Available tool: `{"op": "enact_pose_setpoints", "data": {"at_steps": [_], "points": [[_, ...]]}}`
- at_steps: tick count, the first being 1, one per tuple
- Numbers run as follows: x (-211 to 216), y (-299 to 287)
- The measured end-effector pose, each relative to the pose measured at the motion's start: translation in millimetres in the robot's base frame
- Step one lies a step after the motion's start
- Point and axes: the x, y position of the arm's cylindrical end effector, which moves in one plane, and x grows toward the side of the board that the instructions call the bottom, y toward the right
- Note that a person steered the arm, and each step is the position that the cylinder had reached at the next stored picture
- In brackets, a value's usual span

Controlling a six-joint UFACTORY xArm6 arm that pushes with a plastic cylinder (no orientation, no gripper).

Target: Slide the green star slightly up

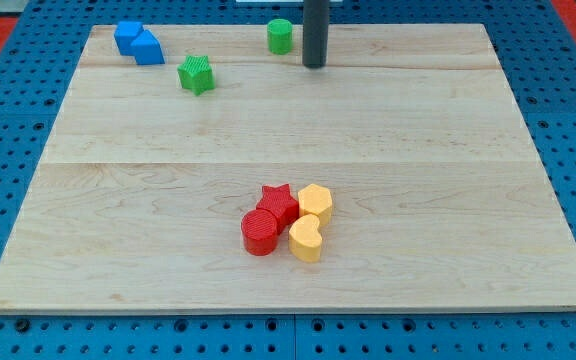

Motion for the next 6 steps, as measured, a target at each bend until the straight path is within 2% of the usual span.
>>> {"op": "enact_pose_setpoints", "data": {"at_steps": [1,2,3,6], "points": [[50.7,-36.7],[48.3,-99.0],[43.0,-136.5],[-0.6,-178.1]]}}
